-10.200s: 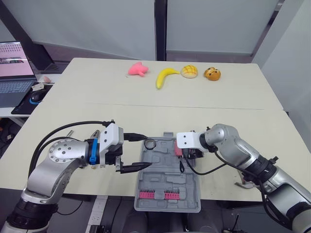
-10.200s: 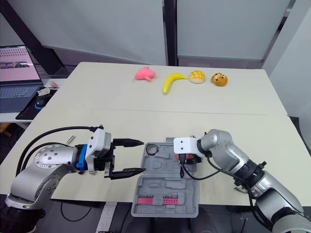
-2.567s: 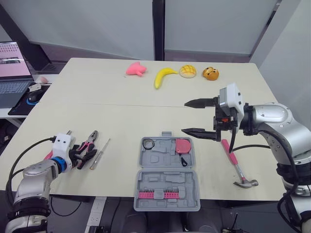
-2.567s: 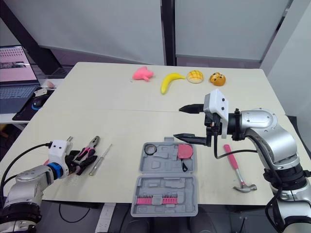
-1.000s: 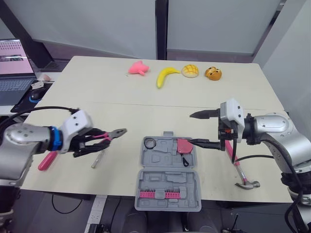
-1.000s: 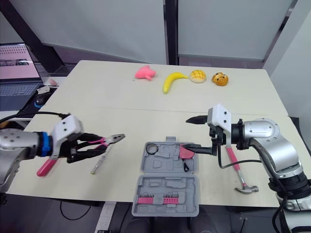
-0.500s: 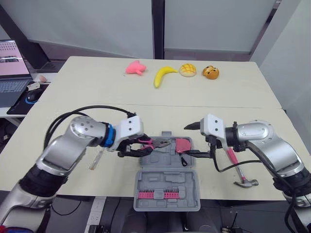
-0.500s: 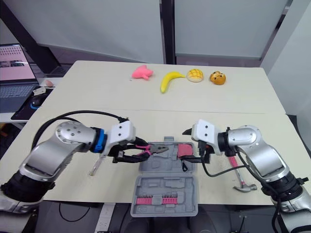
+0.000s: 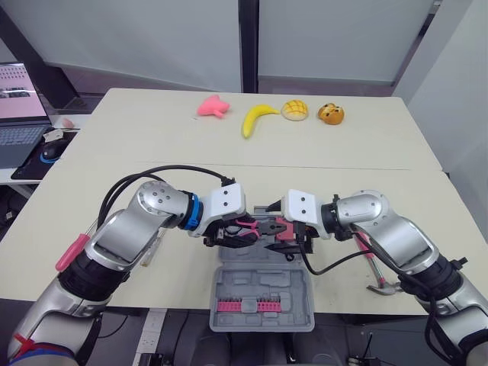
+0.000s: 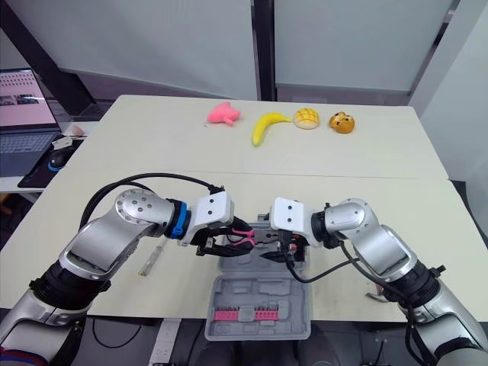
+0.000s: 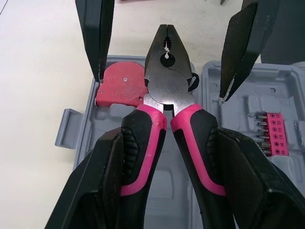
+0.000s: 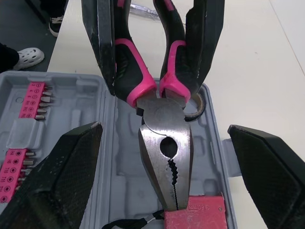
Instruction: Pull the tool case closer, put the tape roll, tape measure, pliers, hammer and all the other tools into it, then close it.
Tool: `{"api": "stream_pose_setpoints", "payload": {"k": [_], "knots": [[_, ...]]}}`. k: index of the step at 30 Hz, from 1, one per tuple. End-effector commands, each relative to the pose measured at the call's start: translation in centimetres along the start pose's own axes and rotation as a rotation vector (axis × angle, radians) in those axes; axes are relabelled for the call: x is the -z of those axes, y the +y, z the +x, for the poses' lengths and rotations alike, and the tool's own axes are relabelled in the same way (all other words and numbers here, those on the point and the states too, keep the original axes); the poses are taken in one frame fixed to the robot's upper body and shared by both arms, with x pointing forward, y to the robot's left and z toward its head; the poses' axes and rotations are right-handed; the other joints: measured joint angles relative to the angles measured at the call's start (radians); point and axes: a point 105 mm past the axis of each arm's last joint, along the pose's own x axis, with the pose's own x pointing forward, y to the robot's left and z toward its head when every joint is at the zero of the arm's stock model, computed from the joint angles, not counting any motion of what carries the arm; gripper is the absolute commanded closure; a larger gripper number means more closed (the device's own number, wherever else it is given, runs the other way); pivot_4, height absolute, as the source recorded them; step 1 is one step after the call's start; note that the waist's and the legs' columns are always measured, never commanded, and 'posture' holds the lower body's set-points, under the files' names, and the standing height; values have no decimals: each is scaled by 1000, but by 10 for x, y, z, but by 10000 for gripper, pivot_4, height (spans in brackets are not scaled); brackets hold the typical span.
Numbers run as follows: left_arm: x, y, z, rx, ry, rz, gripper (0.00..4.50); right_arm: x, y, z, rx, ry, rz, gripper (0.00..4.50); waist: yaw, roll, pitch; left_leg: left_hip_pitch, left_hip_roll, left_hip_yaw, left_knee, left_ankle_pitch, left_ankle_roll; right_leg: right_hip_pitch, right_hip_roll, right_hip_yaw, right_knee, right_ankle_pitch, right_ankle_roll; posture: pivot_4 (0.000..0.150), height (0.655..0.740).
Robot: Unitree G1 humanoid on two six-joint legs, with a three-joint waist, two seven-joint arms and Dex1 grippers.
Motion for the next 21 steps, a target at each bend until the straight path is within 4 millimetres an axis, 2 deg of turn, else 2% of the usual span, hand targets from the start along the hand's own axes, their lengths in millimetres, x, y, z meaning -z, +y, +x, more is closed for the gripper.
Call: {"api": "stream_pose_setpoints", "payload": {"k": [1, 8, 11, 16, 21], "knots": [[-7, 3, -2, -25, 2, 28, 20332, -11, -4, 3, 6, -12, -49, 0, 0, 0, 0, 0, 0, 0, 0, 0, 0, 0, 0, 0, 0, 0, 0, 1500, 7400], [-9, 1, 3, -30, 1, 23, 20332, -13, -3, 11, -8, -18, -60, 0, 1, 0, 0, 0, 0, 0, 0, 0, 0, 0, 0, 0, 0, 0, 0, 1500, 7400], [-10, 1, 3, -31, -5, 21, 20332, -12, -4, 12, -10, -14, -69, 6163, 1, 0, 0, 0, 0, 0, 0, 0, 0, 0, 0, 0, 0, 0, 0, 1500, 7400], [-11, 0, 3, -25, -4, 32, 20332, -8, -2, 13, -29, 5, -98, 22448, 1, 0, 0, 0, 0, 0, 0, 0, 0, 0, 0, 0, 0, 0, 0, 1500, 7400], [-12, 0, 4, -21, -10, 34, 20332, -5, -4, 15, -32, 14, -118, 31017, 0, 0, 0, 0, 0, 0, 0, 0, 0, 0, 0, 0, 0, 0, 0, 1500, 7400]]}}
